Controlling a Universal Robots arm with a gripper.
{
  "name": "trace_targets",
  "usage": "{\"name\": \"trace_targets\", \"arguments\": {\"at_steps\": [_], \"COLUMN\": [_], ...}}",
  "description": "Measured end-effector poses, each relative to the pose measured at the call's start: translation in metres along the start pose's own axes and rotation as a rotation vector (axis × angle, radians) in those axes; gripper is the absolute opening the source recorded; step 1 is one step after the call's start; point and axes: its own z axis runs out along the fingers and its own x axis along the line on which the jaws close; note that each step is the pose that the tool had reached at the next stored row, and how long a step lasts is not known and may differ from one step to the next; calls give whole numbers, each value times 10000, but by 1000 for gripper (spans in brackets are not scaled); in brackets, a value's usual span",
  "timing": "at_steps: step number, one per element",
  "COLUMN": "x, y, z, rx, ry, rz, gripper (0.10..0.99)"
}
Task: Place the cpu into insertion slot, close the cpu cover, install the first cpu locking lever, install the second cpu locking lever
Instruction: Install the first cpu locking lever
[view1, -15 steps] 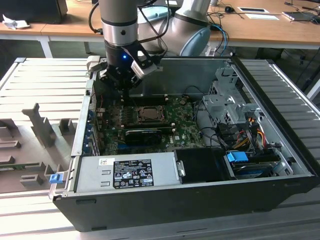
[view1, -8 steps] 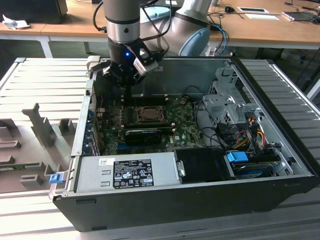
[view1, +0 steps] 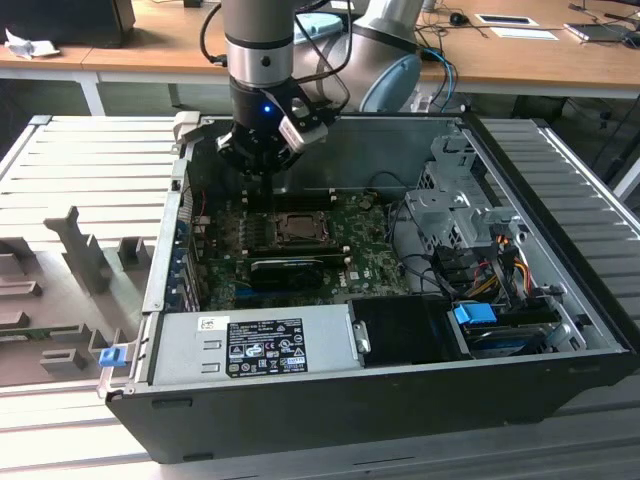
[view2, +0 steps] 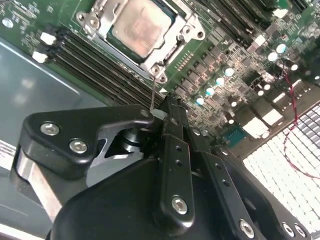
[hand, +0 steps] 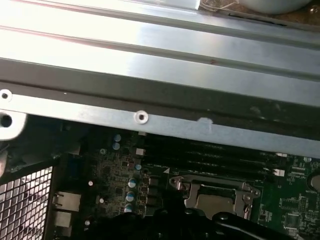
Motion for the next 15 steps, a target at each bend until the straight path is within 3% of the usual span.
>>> {"name": "trace_targets", "arguments": {"at_steps": [2, 5, 6, 9, 10, 11, 15], "x": [-85, -340, -345, -347, -349, -350, -388], "y": [-13, -48, -50, -50, -50, -51, -59], "z": [16, 59, 67, 88, 98, 114, 213], "rx": [1, 2, -29, -456, -556, -618, -633], "ry": [-2, -6, -13, -81, -95, -102, -100], "rz": [78, 204, 379, 875, 931, 930, 912], "gripper": [106, 106, 106, 106, 106, 106, 106]}}
